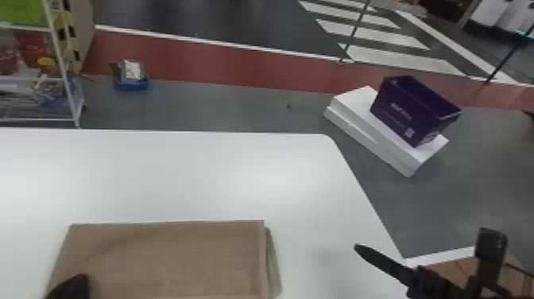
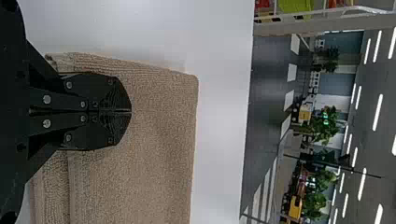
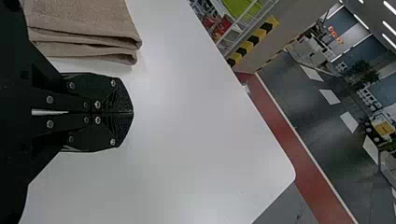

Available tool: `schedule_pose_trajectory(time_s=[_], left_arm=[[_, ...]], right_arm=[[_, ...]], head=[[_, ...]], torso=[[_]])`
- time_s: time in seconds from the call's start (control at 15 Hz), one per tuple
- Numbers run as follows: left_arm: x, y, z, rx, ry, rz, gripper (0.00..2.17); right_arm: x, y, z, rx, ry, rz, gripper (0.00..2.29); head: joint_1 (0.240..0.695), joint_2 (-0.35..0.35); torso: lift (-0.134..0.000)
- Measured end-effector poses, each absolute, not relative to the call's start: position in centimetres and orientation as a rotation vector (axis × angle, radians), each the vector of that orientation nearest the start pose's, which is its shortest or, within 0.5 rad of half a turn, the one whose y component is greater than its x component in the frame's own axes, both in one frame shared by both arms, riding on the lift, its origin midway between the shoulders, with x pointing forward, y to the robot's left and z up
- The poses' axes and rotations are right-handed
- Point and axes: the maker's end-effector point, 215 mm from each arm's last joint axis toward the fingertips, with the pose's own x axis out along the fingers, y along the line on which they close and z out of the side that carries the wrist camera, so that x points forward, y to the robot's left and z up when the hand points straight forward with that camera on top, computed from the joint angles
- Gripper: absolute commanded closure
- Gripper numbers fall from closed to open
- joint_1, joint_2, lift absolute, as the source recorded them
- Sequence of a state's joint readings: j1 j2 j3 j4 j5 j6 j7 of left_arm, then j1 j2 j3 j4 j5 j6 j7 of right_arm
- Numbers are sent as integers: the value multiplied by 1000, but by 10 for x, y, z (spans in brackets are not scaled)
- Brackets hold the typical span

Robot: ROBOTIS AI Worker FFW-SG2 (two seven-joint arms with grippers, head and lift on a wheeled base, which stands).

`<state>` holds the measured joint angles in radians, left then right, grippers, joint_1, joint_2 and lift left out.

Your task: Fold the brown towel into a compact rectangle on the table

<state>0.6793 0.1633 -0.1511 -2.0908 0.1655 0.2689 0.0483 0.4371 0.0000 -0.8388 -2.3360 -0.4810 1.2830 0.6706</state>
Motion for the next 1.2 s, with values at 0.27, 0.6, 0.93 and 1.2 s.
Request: schedule_pose_trajectory(time_s=[0.27,0.6,0.93,1.2], left_arm=[[349,150,-429,-123,381,-213,1517],[353,125,-395,-163,324,-277,1517],[361,120,-433,-128,373,-272,1517],[359,121,-439,-123,381,-271,1517]], right_arm=[[308,-379,-390,609,643,129,390],[324,-360,-395,625,691,139,394],[347,-294,-406,550,773,226,400],[351,-256,-412,512,855,270,404]], head=[[695,-350],[695,-350],[695,-282],[695,-225]], torso=[[-124],[-124],[-124],[-124]])
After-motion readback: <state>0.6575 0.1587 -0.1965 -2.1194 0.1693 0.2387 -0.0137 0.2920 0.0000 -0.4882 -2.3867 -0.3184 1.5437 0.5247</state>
